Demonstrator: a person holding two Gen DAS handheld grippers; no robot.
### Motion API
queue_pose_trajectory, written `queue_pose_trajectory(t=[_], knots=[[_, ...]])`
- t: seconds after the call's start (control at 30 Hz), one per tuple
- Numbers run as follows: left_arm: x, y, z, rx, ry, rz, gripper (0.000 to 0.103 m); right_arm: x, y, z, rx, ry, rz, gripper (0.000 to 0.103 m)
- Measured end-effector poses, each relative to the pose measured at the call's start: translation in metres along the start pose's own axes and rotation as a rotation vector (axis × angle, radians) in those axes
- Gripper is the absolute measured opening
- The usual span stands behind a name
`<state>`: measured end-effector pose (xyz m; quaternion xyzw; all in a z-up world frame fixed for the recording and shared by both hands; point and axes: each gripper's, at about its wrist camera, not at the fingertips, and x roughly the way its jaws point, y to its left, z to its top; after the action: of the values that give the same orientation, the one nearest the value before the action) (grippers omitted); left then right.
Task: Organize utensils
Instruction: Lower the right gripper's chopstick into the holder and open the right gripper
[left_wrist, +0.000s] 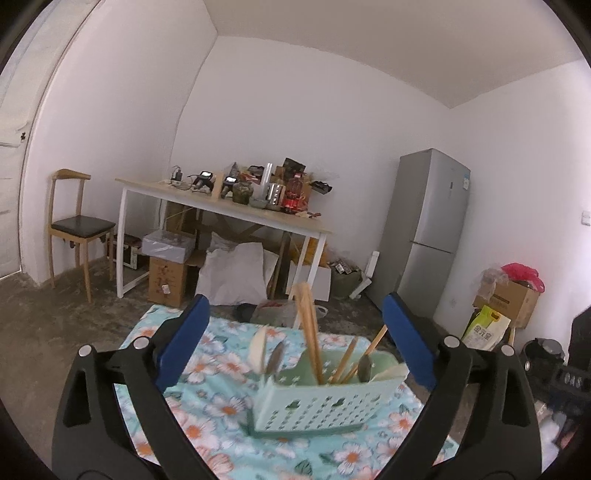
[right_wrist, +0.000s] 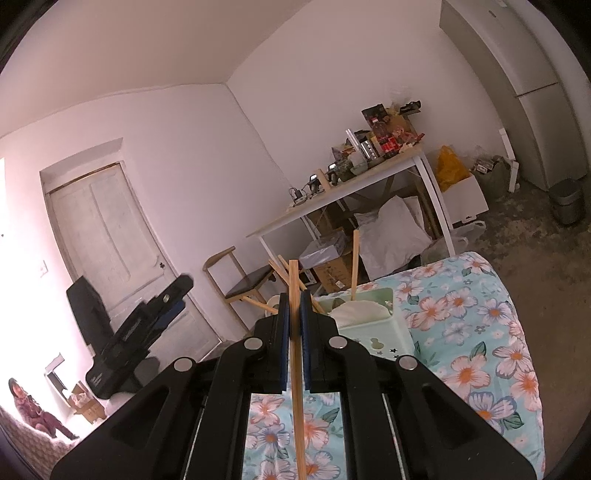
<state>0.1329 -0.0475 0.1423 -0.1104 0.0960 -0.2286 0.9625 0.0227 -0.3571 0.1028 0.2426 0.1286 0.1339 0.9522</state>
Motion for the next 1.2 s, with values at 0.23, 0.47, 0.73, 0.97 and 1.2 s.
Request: queue_pose_trajectory(t=[0.23, 0.47, 0.73, 0.97, 1.2], knots=[[-0.025, 0.037, -0.028, -0.047, 0.084, 0.072, 0.094, 0.010, 0.015, 0.018, -0.033, -0.019, 0.024, 0.006], [-0.040, 0.078, -0.055, -0.134, 0.160, 0.109, 0.094, 0.045, 0.054, 0.063, -0.145, -0.115, 0.040, 0.006], [-0.058, 0.107, -0.062, -0.120, 0.152, 0.141, 0.094, 0.094, 0.081, 0.116, -0.278, -0.250, -0.072, 0.006], [-0.061, 0.121, -0.060, -0.096, 0.123, 0.168, 0.094, 0.161, 0.077, 0.118, -0.385, -0.205, -0.214, 0.006], [-0.059, 0.124, -0.064, -0.092, 0.125, 0.171, 0.094, 0.188, 0.082, 0.102, -0.476, -0.119, -0.302, 0.008]])
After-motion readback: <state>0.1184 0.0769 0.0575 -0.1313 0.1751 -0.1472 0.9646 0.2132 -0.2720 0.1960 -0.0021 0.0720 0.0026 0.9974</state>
